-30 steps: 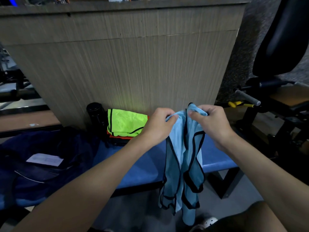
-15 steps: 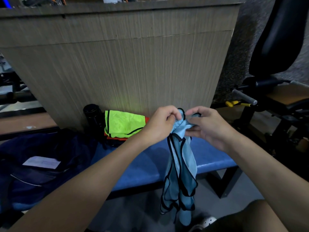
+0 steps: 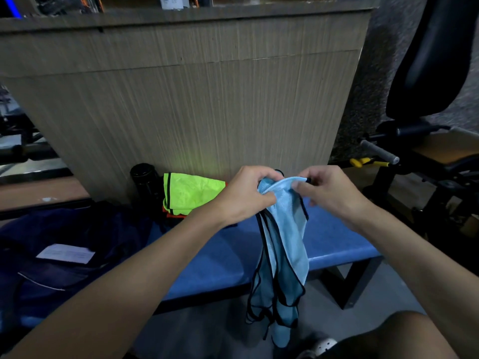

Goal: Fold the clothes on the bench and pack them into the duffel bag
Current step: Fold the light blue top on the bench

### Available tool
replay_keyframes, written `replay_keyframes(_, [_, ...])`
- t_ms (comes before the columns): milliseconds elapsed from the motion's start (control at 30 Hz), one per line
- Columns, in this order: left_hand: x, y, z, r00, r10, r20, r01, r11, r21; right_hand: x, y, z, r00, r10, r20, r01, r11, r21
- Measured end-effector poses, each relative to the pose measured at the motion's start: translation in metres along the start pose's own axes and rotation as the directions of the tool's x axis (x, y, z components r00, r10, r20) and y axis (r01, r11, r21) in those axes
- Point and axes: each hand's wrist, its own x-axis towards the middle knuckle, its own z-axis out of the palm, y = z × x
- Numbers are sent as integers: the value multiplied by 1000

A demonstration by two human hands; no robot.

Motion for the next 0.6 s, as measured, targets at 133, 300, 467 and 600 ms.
replay_keyframes(133, [-3, 5, -5, 1000, 11, 25, -10, 999, -47, -3, 0, -8, 989, -11, 147, -6, 993, 115])
replay_keyframes(300, [-3, 5, -5, 998, 29, 53, -23, 993, -113, -6, 0, -7, 990, -43, 131, 18, 982, 186])
replay_keyframes(467, [-4, -2, -6, 1000, 17, 21, -14, 990, -140, -5, 1, -7, 998, -45, 32, 36, 972, 233])
replay_keyframes(600, [-5, -10, -6, 999, 25, -43, -31, 991, -131, -3, 0, -5, 995, -66, -73, 83, 961, 263])
